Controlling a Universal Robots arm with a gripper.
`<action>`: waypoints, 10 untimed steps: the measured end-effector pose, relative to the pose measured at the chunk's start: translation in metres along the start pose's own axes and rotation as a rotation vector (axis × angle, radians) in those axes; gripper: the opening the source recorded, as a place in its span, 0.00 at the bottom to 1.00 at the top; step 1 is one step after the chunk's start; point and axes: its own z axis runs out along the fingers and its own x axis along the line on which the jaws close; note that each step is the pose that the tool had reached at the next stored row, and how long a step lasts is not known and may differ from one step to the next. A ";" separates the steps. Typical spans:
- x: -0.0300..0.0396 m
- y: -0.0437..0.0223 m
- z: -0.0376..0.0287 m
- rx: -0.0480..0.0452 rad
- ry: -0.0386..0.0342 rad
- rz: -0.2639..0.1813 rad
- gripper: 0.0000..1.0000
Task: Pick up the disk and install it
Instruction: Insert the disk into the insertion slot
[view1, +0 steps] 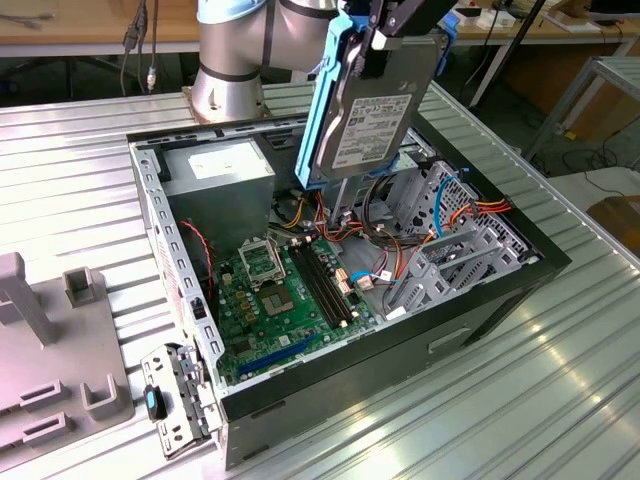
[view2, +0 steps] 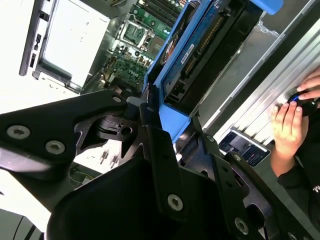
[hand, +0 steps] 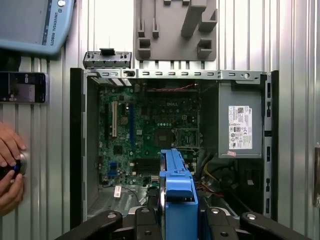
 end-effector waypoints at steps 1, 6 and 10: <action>0.0050 -0.0011 0.0009 0.0000 0.0000 0.000 0.37; 0.0075 -0.0039 0.0021 0.0000 0.0001 0.000 0.37; 0.0075 -0.0052 0.0021 0.0000 0.0001 0.000 0.37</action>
